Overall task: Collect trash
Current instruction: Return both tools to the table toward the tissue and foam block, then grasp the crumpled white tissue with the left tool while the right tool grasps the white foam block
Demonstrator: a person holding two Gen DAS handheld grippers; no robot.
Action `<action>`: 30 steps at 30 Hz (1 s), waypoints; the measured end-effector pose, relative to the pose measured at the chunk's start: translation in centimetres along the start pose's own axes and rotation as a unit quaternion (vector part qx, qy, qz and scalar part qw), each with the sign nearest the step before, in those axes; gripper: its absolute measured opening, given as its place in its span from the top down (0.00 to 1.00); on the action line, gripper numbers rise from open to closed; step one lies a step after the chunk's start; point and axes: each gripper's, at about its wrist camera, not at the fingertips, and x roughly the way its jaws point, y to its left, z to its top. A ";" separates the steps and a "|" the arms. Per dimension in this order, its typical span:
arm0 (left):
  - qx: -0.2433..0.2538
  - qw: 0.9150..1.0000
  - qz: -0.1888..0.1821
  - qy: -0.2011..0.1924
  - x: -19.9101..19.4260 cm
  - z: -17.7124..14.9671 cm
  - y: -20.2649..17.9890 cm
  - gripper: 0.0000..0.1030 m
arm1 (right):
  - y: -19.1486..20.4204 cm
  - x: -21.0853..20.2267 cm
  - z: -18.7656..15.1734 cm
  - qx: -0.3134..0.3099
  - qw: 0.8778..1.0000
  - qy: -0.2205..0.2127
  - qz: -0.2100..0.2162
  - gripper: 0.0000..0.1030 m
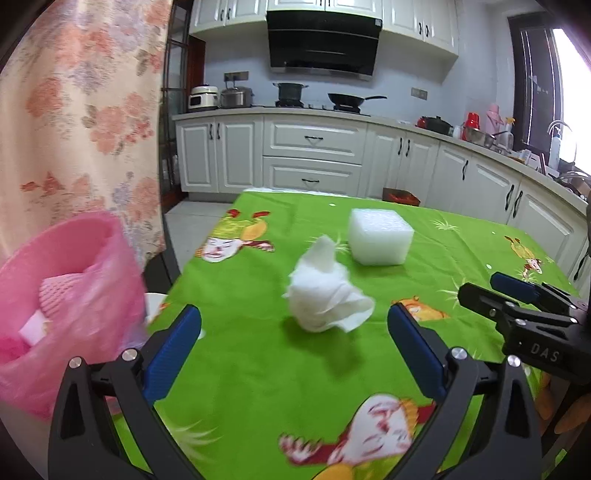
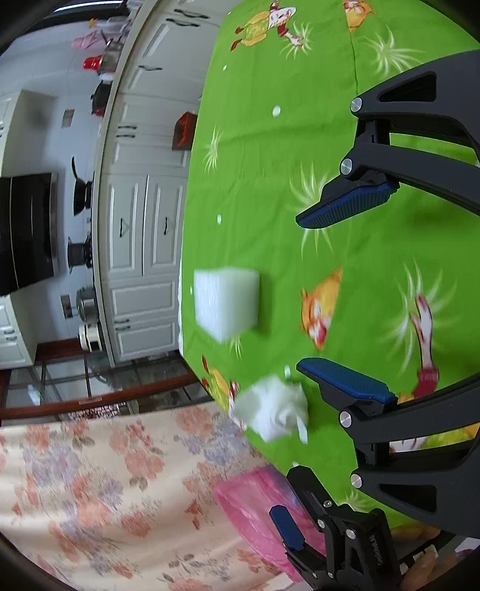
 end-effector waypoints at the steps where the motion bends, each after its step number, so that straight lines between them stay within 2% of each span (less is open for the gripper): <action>1: 0.002 1.000 0.000 0.002 0.5 0.2 -0.3 0.05 | -0.5 0.2 0.1 0.003 1.000 0.001 -0.002 0.33; 12: 0.009 0.999 0.003 0.045 6.1 1.9 -1.8 0.07 | -3.2 3.6 2.5 0.006 1.000 0.011 -0.002 0.33; 15: 0.016 0.998 0.004 0.063 7.4 2.1 -2.1 0.12 | -3.2 4.4 3.0 0.006 1.000 0.015 0.000 0.33; 19: 0.006 0.996 0.004 0.086 8.6 2.1 -1.6 0.25 | -3.1 5.8 3.7 0.011 1.000 0.022 0.006 0.33; 21: 0.000 0.995 0.003 0.096 9.1 2.1 -1.1 0.35 | -2.7 6.5 4.2 0.008 1.000 0.023 0.009 0.33; 23: 0.000 0.994 0.003 0.105 9.5 2.0 -0.5 0.51 | -2.1 7.3 4.6 0.003 1.000 0.027 0.014 0.32; 30: -0.014 0.996 0.007 0.090 8.2 1.7 1.3 0.66 | 0.9 10.1 5.8 -0.023 0.999 0.041 0.022 0.25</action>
